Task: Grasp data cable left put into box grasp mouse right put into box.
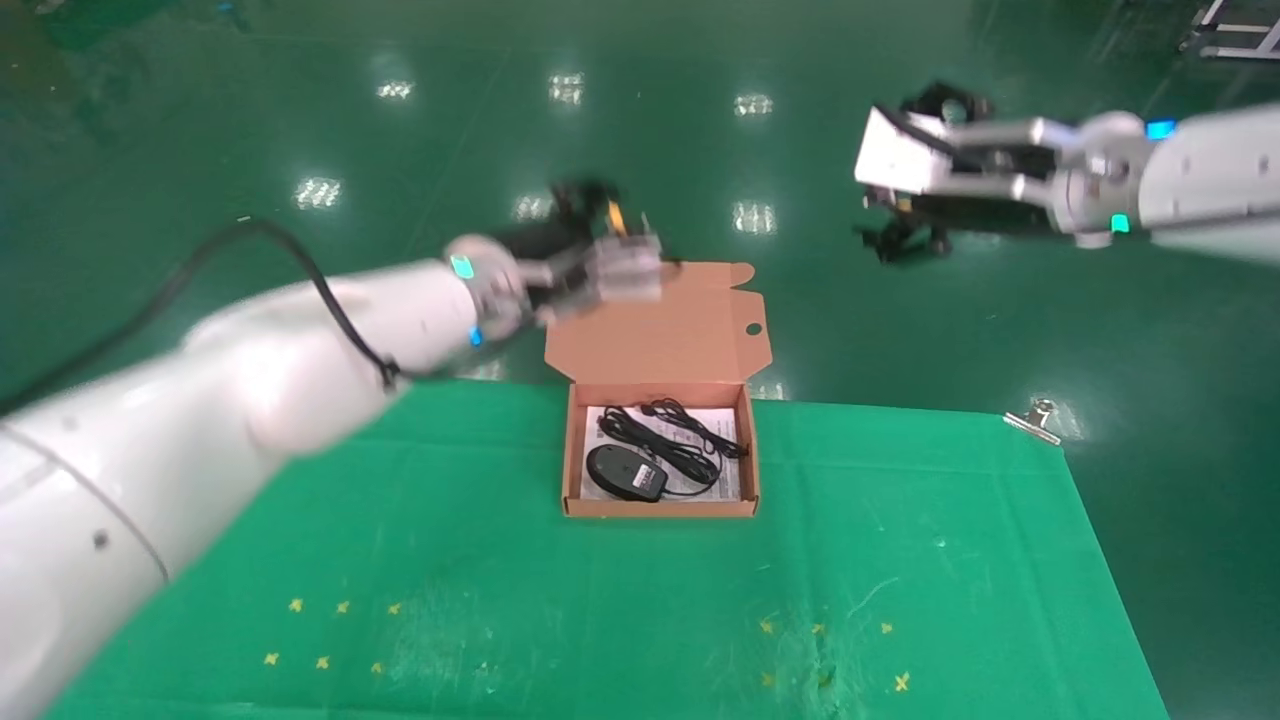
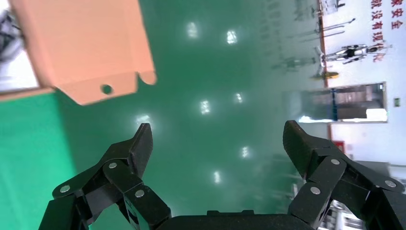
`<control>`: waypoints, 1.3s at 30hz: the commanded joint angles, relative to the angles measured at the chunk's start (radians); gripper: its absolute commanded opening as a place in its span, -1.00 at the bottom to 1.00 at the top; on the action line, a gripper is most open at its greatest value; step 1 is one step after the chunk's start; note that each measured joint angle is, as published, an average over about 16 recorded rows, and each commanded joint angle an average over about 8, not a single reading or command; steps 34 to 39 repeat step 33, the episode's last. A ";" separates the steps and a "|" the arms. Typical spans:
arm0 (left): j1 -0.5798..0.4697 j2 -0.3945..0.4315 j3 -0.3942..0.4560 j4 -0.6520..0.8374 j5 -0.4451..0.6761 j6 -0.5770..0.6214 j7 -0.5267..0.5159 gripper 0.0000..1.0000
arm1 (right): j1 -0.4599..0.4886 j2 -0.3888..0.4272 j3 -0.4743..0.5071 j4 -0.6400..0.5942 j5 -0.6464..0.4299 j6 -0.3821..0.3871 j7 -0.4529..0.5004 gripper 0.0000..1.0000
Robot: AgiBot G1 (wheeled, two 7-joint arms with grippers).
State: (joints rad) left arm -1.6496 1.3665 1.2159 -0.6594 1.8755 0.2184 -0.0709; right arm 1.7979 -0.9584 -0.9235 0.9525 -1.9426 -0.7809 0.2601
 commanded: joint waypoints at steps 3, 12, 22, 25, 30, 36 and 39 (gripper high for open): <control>-0.051 0.005 0.009 0.050 0.007 -0.054 0.012 1.00 | 0.048 -0.032 -0.001 -0.049 -0.009 -0.001 -0.035 1.00; -0.002 -0.067 -0.078 -0.002 -0.102 0.060 0.002 1.00 | 0.003 -0.011 0.045 -0.036 0.080 -0.062 -0.045 1.00; 0.107 -0.197 -0.241 -0.120 -0.300 0.290 -0.020 1.00 | -0.131 0.055 0.156 0.031 0.288 -0.182 -0.050 1.00; 0.139 -0.236 -0.289 -0.155 -0.359 0.359 -0.027 1.00 | -0.171 0.075 0.188 0.052 0.350 -0.218 -0.051 1.00; 0.193 -0.300 -0.368 -0.213 -0.455 0.471 -0.038 1.00 | -0.236 0.107 0.242 0.085 0.452 -0.276 -0.054 1.00; 0.209 -0.319 -0.392 -0.230 -0.484 0.505 -0.041 1.00 | -0.255 0.116 0.258 0.094 0.482 -0.294 -0.054 1.00; 0.209 -0.319 -0.392 -0.230 -0.484 0.505 -0.041 1.00 | -0.255 0.116 0.258 0.094 0.482 -0.294 -0.054 1.00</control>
